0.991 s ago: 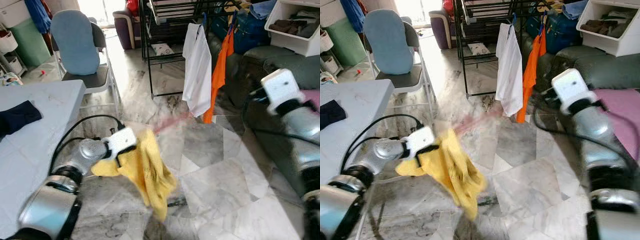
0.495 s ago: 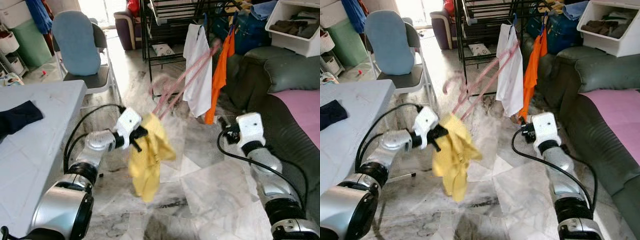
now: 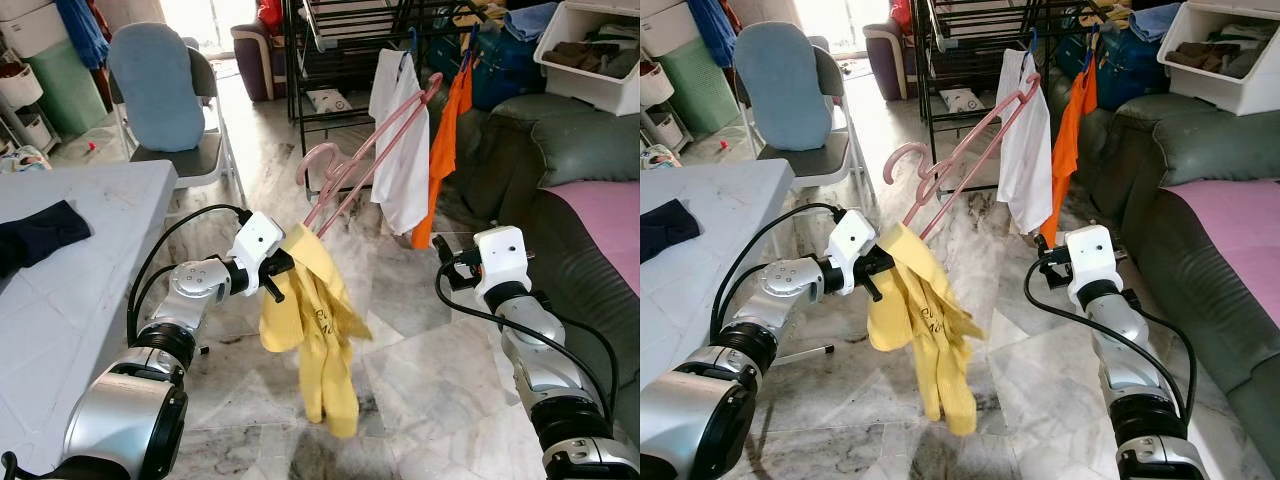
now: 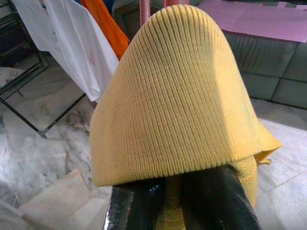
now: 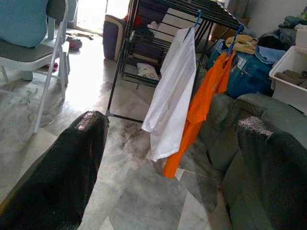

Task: Hang hanger

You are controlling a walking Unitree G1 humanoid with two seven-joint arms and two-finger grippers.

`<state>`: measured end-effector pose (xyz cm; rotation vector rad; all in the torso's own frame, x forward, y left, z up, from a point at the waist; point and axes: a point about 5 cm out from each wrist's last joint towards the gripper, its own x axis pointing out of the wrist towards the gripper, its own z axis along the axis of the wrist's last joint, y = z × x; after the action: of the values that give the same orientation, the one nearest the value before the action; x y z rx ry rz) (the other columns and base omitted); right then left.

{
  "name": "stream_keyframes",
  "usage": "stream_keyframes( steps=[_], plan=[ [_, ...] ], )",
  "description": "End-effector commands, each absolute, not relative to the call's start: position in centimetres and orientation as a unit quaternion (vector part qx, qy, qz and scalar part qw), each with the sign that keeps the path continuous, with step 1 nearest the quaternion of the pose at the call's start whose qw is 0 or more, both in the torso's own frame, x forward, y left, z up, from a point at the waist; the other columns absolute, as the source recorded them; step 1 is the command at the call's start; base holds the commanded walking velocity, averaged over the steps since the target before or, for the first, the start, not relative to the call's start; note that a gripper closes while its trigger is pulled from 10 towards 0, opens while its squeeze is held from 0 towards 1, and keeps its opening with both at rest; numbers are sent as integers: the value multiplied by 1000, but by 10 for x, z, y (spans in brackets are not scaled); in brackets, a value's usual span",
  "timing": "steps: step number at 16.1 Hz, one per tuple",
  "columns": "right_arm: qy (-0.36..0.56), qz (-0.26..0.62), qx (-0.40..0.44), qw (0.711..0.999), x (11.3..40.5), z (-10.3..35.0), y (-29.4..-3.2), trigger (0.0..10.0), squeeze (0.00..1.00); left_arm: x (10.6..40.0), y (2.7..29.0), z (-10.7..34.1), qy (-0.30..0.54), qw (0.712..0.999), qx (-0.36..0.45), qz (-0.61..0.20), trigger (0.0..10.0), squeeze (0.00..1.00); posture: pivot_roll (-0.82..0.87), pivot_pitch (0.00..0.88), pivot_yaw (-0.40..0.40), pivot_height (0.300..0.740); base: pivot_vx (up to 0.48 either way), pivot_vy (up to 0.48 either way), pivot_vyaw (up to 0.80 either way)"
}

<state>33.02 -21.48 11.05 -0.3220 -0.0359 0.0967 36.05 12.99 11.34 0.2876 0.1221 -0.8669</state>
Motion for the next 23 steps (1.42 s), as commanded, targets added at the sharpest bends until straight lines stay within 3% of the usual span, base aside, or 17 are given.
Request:
stream_keyframes(
  steps=[1, 6, 7, 8, 9, 11, 12, 14, 15, 16, 23],
  plan=[
    [-20, 48, -159, 986, 331, 113, -216, 10000, 1000, 366, 131, 128, 31, 898, 143, -416, 0, 0, -143, 0, 40, 740, 0, 0, 0],
    [-20, 48, -159, 986, 331, 113, -216, 10000, 1000, 366, 131, 128, 31, 898, 143, -416, 0, 0, -143, 0, 40, 740, 0, 0, 0],
    [14, 57, -155, 986, 330, 103, -214, 10000, 1000, 365, 129, 131, 18, 892, 142, -429, 0, 0, -139, 0, 41, 740, 0, 0, 0],
    [68, 96, -134, 984, 339, 91, -193, 10000, 0, 360, 95, 162, -78, 831, 175, -522, 0, 0, -129, 0, 52, 740, 0, 0, 0],
    [65, 115, -141, 981, 344, 93, -181, 10000, 0, 356, 80, 176, -119, 801, 189, -555, 0, 0, -129, 0, 48, 740, 0, 0, 0],
    [29, 119, -135, 983, 349, 102, -169, 10000, 0, 356, 74, 183, -137, 801, 181, -553, 0, 0, -125, 0, 44, 740, 0, 0, 0],
    [41, 169, -125, 977, 348, 99, -160, 10000, 0, 355, 71, 184, -143, 799, 178, -556, 0, 0, -125, 0, 43, 740, 0, 0, 0],
    [54, 233, -76, 968, 344, 96, -141, 10000, 314, 349, 65, 187, -155, 790, 168, -569, 0, 0, -123, 0, 42, 740, 0, 0, 0],
    [50, 269, -77, 959, 340, 96, -132, 10000, 47, 348, 64, 186, -159, 784, 177, -574, 0, 0, -122, 0, 42, 740, 0, 0, 0],
    [50, 279, -75, 956, 339, 95, -130, 10000, 0, 347, 65, 185, -156, 782, 183, -575, 0, 0, -122, 0, 42, 740, 0, 0, 0],
    [92, 414, -56, 904, 313, 86, -139, 10000, 0, 354, 70, 193, -160, 787, 200, -561, 0, 0, -128, 0, 50, 740, 0, 0, 0]
  ],
)
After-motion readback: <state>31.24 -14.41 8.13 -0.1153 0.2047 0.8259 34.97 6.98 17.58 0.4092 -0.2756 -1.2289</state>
